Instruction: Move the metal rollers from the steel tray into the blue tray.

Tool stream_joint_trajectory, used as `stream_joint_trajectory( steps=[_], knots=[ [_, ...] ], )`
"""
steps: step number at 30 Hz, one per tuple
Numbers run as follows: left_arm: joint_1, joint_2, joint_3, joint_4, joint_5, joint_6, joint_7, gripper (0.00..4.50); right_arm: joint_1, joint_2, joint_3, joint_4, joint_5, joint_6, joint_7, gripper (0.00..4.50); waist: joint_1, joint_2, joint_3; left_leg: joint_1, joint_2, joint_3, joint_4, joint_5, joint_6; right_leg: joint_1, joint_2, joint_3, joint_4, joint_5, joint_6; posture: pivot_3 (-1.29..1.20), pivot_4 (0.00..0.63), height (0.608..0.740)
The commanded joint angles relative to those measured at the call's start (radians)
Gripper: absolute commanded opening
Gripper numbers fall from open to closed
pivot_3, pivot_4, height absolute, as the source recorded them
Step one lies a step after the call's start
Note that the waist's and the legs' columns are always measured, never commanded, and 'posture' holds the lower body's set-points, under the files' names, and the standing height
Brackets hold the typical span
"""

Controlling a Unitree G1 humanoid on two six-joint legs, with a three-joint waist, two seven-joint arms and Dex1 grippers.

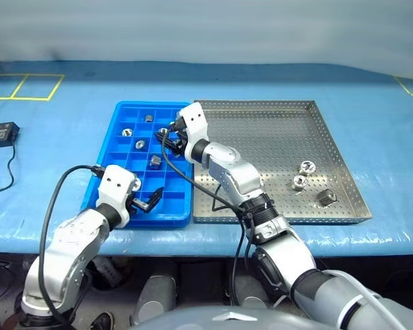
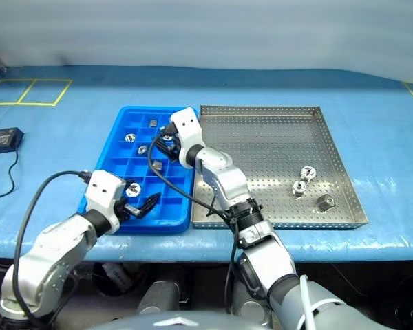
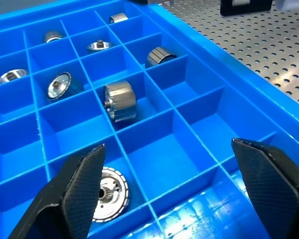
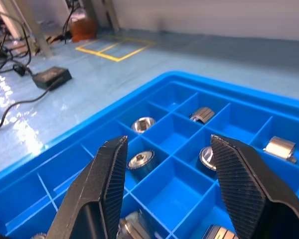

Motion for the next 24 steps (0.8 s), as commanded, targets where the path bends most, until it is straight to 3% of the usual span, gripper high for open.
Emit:
stream_joint_trajectory(
  steps=[1,7,10,24],
  knots=[
    [-0.042,-0.004,-0.038,0.001,0.005,-0.032,-0.020,4.41,0.065,-0.071,-0.004,-0.157,-0.040,0.057,-0.034,2.80,0.003,0.000,0.000,0.000,0.000,0.000,0.000,0.000,0.000,0.000,0.000,0.000,0.000,0.000,0.000,-0.05,0.150,0.740],
    [-0.152,-0.024,-0.118,0.065,0.012,-0.065,-0.047,4.41,0.261,-0.247,-0.031,-0.414,-0.121,0.206,-0.100,2.80,0.008,-0.001,0.000,-0.001,0.000,0.002,0.001,0.000,0.000,0.001,-0.002,0.000,-0.001,-0.001,0.003,-0.10,0.150,0.740],
    [-0.193,-0.032,-0.144,0.110,0.021,-0.077,-0.058,4.41,0.319,-0.305,-0.031,-0.509,-0.169,0.276,-0.138,2.80,-0.016,0.000,0.000,-0.001,0.001,0.005,0.000,0.000,0.000,0.004,-0.001,0.001,0.000,-0.002,0.003,-0.15,0.150,0.740],
    [-0.350,-0.062,-0.259,0.290,0.059,-0.142,-0.148,4.41,0.397,-0.326,-0.112,-0.592,-0.262,0.407,-0.304,2.80,-0.083,0.000,0.000,-0.001,0.000,0.006,0.003,0.000,0.002,0.006,-0.002,0.002,-0.001,-0.001,0.006,-0.26,0.150,0.740]
  ],
)
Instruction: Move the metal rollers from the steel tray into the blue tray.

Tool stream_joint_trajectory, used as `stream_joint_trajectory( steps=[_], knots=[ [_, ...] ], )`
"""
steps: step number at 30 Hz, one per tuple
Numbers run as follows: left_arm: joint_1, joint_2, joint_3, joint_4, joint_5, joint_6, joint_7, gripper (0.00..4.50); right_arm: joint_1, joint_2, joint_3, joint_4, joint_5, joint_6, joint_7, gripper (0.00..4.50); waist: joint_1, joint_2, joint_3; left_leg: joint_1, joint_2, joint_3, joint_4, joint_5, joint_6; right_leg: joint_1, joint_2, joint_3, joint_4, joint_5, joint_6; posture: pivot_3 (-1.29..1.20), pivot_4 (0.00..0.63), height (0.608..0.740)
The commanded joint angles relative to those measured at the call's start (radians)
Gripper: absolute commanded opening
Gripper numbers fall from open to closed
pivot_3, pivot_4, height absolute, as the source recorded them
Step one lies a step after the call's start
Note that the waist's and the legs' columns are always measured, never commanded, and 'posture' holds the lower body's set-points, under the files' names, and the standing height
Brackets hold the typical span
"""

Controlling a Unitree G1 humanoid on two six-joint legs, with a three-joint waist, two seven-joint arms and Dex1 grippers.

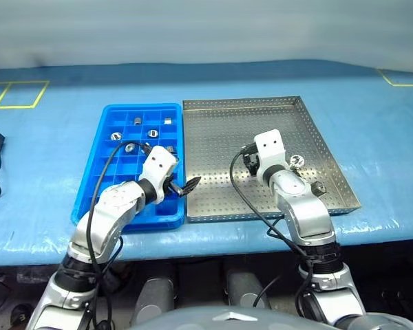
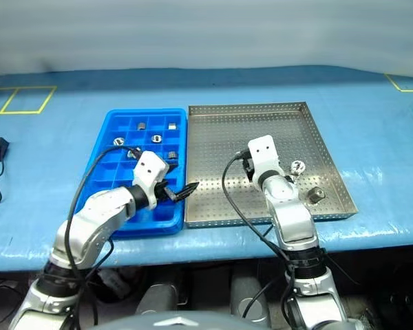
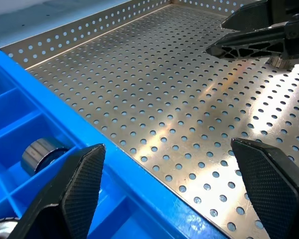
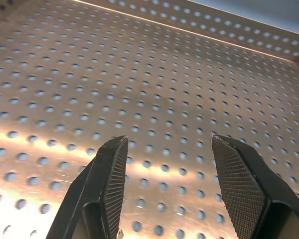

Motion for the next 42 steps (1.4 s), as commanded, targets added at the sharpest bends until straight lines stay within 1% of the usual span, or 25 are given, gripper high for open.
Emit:
stream_joint_trajectory(
  steps=[1,5,9,11,18,26,27,30,37,42],
  knots=[
    [-0.019,-0.008,-0.007,-0.001,0.009,-0.034,-0.021,4.41,0.006,-0.024,-0.025,-0.062,-0.037,0.015,-0.026,2.80,-0.011,0.000,0.000,0.000,0.000,0.000,0.000,0.000,0.000,0.000,0.000,0.000,0.000,0.000,0.000,-0.26,0.150,0.740],
    [-0.023,-0.013,-0.026,0.008,0.008,-0.059,-0.053,4.41,0.014,-0.035,-0.066,-0.050,-0.053,0.056,-0.052,2.80,-0.021,0.000,0.000,0.000,0.000,0.000,-0.001,0.000,0.000,0.000,0.000,0.000,0.000,0.000,0.000,-0.27,0.150,0.740],
    [-0.029,-0.033,-0.024,0.009,-0.026,-0.081,-0.101,4.41,0.023,-0.004,-0.142,-0.055,-0.018,0.095,-0.060,2.80,-0.027,0.000,0.000,0.000,0.000,0.000,0.000,0.000,0.000,0.000,0.000,0.000,0.000,0.000,0.000,-0.27,0.150,0.740],
    [-0.033,-0.037,-0.026,0.012,-0.025,-0.090,-0.116,4.41,0.028,0.004,-0.157,-0.068,-0.011,0.114,-0.053,2.80,-0.031,0.000,0.000,0.000,0.000,0.000,0.000,0.000,0.000,0.000,0.000,0.000,0.000,0.000,0.000,-0.27,0.150,0.740],
    [-0.042,-0.051,-0.032,0.044,0.002,-0.101,-0.108,4.41,0.068,0.055,-0.164,-0.084,0.021,0.159,-0.041,2.80,-0.056,0.000,0.000,0.000,0.000,0.000,0.001,0.000,0.000,0.001,0.000,0.000,0.001,0.000,0.000,-0.28,0.150,0.740],
    [-0.044,-0.051,-0.027,0.049,0.014,-0.095,-0.099,4.41,0.094,0.099,-0.154,-0.068,0.040,0.157,-0.048,2.80,-0.071,0.000,0.000,0.001,0.000,-0.001,0.001,0.000,0.000,0.001,0.000,0.000,0.001,0.000,0.001,-0.28,0.150,0.740],
    [-0.043,-0.051,-0.026,0.049,0.017,-0.094,-0.097,4.41,0.093,0.099,-0.157,-0.058,0.037,0.146,-0.053,2.42,-0.072,0.000,0.000,0.001,0.000,-0.001,0.001,0.000,0.000,0.001,0.000,0.000,0.001,0.000,0.001,-0.28,0.150,0.740],
    [-0.041,-0.052,-0.023,0.045,0.021,-0.090,-0.097,4.41,0.090,0.097,-0.160,-0.046,0.035,0.133,-0.057,1.71,-0.078,0.000,0.000,0.000,0.000,-0.001,0.001,0.000,0.000,0.001,0.000,0.000,0.001,0.000,0.001,-0.27,0.150,0.740],
    [-0.025,-0.053,-0.022,0.028,0.022,-0.079,-0.091,4.41,0.072,0.106,-0.156,-0.031,0.051,0.094,-0.047,1.71,-0.080,0.000,0.000,0.000,0.000,-0.001,0.001,0.000,0.001,0.001,0.000,0.000,0.001,0.000,0.001,-0.26,0.150,0.740],
    [0.011,-0.014,0.033,-0.027,0.016,-0.056,-0.076,4.41,0.046,0.125,-0.104,-0.114,0.108,0.034,0.021,1.71,-0.083,0.000,0.000,0.000,0.001,-0.001,0.001,0.000,0.000,0.001,0.000,0.000,0.001,0.000,0.001,-0.25,0.150,0.740]
  ],
)
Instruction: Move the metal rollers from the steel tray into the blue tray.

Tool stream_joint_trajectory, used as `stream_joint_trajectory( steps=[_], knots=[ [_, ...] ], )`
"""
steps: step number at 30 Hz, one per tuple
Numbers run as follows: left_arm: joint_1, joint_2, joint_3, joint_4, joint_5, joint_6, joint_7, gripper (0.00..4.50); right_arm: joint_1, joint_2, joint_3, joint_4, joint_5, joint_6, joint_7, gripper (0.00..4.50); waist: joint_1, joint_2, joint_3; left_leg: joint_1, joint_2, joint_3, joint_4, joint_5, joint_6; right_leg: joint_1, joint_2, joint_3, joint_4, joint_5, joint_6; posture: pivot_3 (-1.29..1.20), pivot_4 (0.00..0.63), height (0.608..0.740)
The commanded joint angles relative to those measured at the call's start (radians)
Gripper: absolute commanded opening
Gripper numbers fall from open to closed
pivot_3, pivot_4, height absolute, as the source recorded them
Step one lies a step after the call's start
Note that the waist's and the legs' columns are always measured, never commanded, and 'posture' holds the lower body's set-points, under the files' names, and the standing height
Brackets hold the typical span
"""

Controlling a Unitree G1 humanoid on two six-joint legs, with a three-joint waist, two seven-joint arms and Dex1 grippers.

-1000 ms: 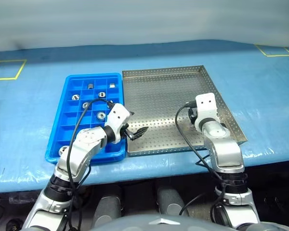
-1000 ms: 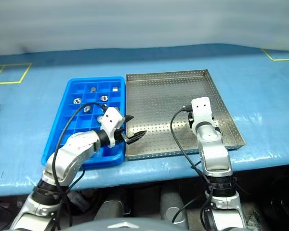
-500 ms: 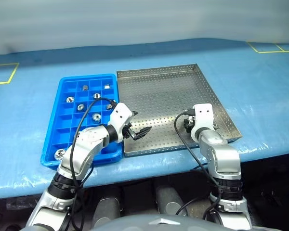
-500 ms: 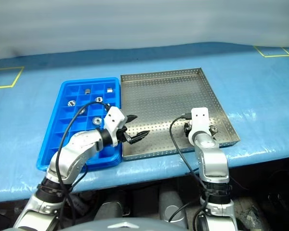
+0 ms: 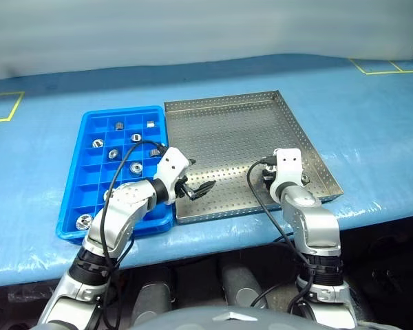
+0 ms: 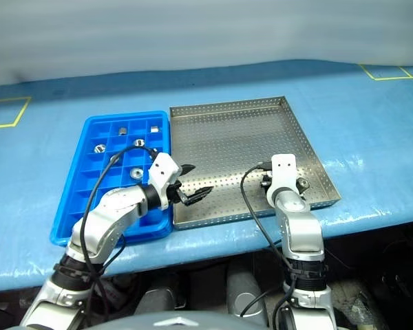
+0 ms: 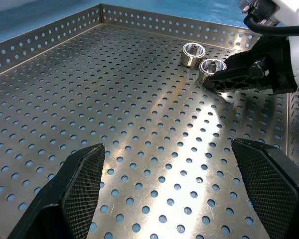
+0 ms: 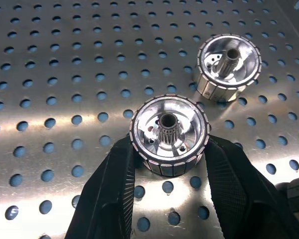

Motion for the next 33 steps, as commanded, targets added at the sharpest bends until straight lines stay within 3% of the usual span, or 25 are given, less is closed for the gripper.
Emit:
stream_joint_trajectory(
  steps=[1,8,13,24,33],
  knots=[
    [0.020,0.035,0.068,-0.082,-0.005,0.016,0.017,4.41,-0.040,0.009,0.043,-0.111,0.052,-0.061,0.060,1.71,-0.002,0.000,0.000,0.000,0.000,0.000,0.000,0.000,0.000,0.000,0.000,0.000,0.000,0.000,0.000,-0.25,0.150,0.740],
    [0.163,0.166,0.276,-0.252,0.007,0.108,0.091,4.41,-0.074,-0.059,0.270,-0.282,0.220,-0.036,0.331,1.71,0.007,0.000,0.000,0.000,0.001,-0.002,-0.003,0.000,0.000,-0.001,0.000,-0.001,0.000,-0.001,-0.001,-0.18,0.150,0.740],
    [0.227,0.208,0.408,-0.364,0.013,0.233,0.153,4.41,-0.119,-0.085,0.420,-0.271,0.255,-0.034,0.411,1.71,0.047,0.000,0.001,0.000,0.000,-0.005,-0.002,0.000,-0.001,-0.001,0.000,-0.003,-0.001,-0.002,-0.002,-0.12,0.150,0.740],
    [0.264,0.194,0.393,-0.405,0.005,0.309,0.194,4.41,-0.132,-0.050,0.602,-0.122,0.218,-0.073,0.419,1.71,0.134,-0.003,0.000,-0.001,0.000,-0.004,-0.002,-0.003,-0.006,-0.007,0.000,-0.003,-0.001,-0.002,-0.002,-0.06,0.150,0.740],
    [0.253,0.178,0.357,-0.395,0.010,0.314,0.207,4.41,-0.135,-0.025,0.635,-0.073,0.219,-0.066,0.426,1.71,0.144,-0.003,0.000,0.000,0.000,-0.004,-0.002,-0.004,-0.007,-0.007,0.000,-0.002,0.000,-0.002,-0.002,-0.05,0.150,0.740]
  ],
)
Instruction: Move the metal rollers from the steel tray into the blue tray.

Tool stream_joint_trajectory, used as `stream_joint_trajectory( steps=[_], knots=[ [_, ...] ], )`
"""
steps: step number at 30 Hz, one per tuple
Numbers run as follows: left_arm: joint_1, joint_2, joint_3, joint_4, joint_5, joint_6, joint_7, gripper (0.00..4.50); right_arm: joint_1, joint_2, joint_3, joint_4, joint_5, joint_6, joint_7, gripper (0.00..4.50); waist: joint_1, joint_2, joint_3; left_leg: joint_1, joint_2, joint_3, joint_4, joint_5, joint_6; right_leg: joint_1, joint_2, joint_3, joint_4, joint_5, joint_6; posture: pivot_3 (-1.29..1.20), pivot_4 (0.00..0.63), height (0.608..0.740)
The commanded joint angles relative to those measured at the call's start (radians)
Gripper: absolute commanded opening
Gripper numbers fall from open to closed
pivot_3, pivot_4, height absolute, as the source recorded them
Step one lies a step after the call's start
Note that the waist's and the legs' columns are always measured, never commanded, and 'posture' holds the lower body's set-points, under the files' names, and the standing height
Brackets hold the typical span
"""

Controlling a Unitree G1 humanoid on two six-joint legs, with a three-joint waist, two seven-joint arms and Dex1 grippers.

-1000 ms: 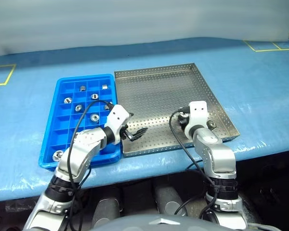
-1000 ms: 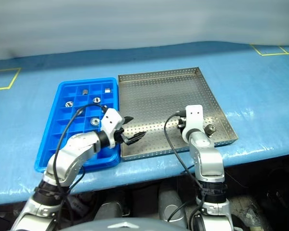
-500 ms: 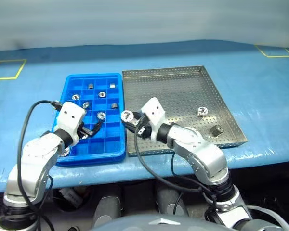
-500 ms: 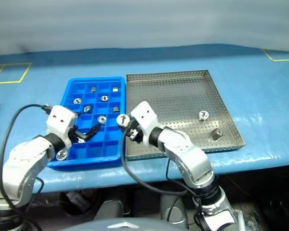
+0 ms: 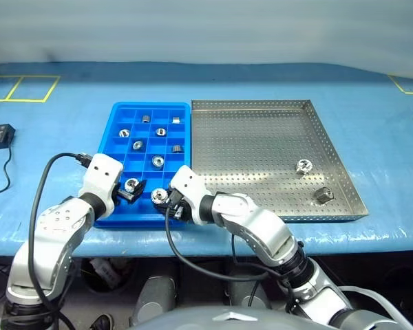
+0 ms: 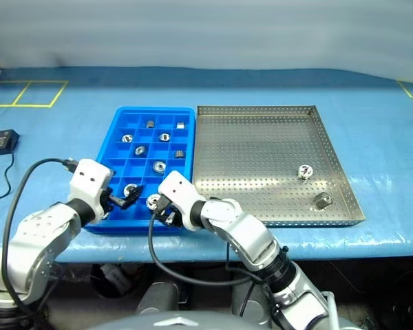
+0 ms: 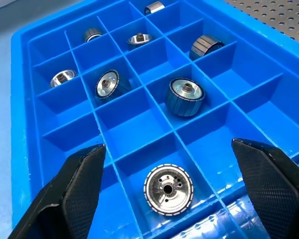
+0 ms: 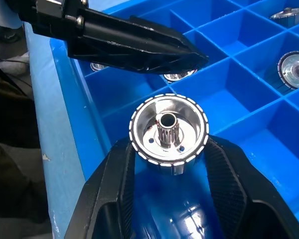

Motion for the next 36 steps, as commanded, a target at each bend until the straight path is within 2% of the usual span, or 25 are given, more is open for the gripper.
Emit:
stream_joint_trajectory(
  steps=[1,5,7,9,15,17,20,25,31,36],
  knots=[
    [-0.012,0.001,-0.005,-0.030,0.002,-0.007,0.005,4.41,-0.009,0.023,0.012,-0.009,0.005,-0.016,0.007,1.71,0.000,0.000,0.000,0.000,0.000,0.000,0.000,0.000,0.000,0.000,0.000,0.000,0.000,0.000,0.000,-0.05,0.150,0.740],
    [-0.015,0.001,-0.011,-0.024,0.002,-0.011,0.007,4.41,-0.010,0.034,0.008,0.011,0.001,-0.018,0.002,1.71,0.000,0.000,0.000,0.000,0.000,0.000,0.000,0.000,0.000,0.000,0.000,0.000,0.000,0.000,0.000,-0.05,0.150,0.740],
    [-0.017,-0.001,-0.013,-0.019,0.003,-0.014,0.007,4.41,-0.010,0.035,0.006,0.013,0.003,-0.021,0.005,2.44,0.000,0.000,0.000,0.000,0.000,0.000,0.000,0.000,0.000,0.000,0.000,0.000,0.000,0.000,0.000,-0.05,0.150,0.740],
    [-0.019,-0.003,-0.016,-0.014,0.001,-0.015,0.006,4.41,-0.009,0.031,-0.002,0.002,-0.008,-0.046,-0.001,2.96,0.000,0.000,0.000,0.000,0.000,0.000,0.000,0.000,0.000,0.000,0.000,0.000,0.000,0.000,0.000,-0.06,0.150,0.740],
    [-0.036,-0.013,-0.038,0.002,-0.002,-0.019,0.003,4.41,-0.010,0.034,-0.086,-0.040,-0.010,-0.074,-0.042,2.96,0.000,0.000,0.000,0.000,0.000,0.000,0.000,0.000,0.000,0.000,0.000,0.000,0.000,0.000,0.000,-0.07,0.150,0.740],
    [-0.051,-0.028,-0.057,0.007,-0.014,-0.028,-0.006,4.41,-0.009,0.044,-0.149,-0.060,-0.010,-0.071,-0.081,2.96,0.001,0.000,0.000,0.000,0.000,0.000,0.000,0.000,0.000,0.000,0.000,0.000,0.000,0.000,0.000,-0.08,0.150,0.740],
    [-0.091,-0.062,-0.126,0.033,-0.018,-0.074,-0.028,4.41,-0.008,0.024,-0.277,-0.056,-0.077,-0.075,-0.204,2.96,0.004,-0.001,0.000,0.000,0.000,0.000,0.000,0.000,0.000,0.000,0.000,0.000,0.000,0.000,0.000,-0.10,0.150,0.740],
    [-0.152,-0.101,-0.228,0.096,-0.017,-0.126,-0.065,4.41,0.019,-0.034,-0.422,0.025,-0.209,-0.045,-0.390,2.96,0.001,-0.001,-0.001,0.000,-0.001,0.002,0.002,0.000,0.000,0.001,-0.001,0.001,0.000,0.001,0.001,-0.15,0.150,0.740],
    [-0.219,-0.135,-0.297,0.161,-0.014,-0.170,-0.097,4.41,0.050,-0.081,-0.507,0.004,-0.278,-0.030,-0.463,2.96,-0.023,0.000,0.000,0.000,0.000,0.005,0.000,0.003,0.005,0.004,0.000,0.003,0.000,0.001,0.000,-0.20,0.150,0.740],
    [-0.244,-0.144,-0.331,0.198,-0.002,-0.182,-0.109,4.41,0.061,-0.065,-0.576,0.007,-0.344,-0.025,-0.566,2.96,-0.037,0.000,0.000,0.000,0.000,0.006,0.001,0.003,0.006,0.006,0.000,0.003,0.000,0.001,0.001,-0.22,0.150,0.740]
  ],
)
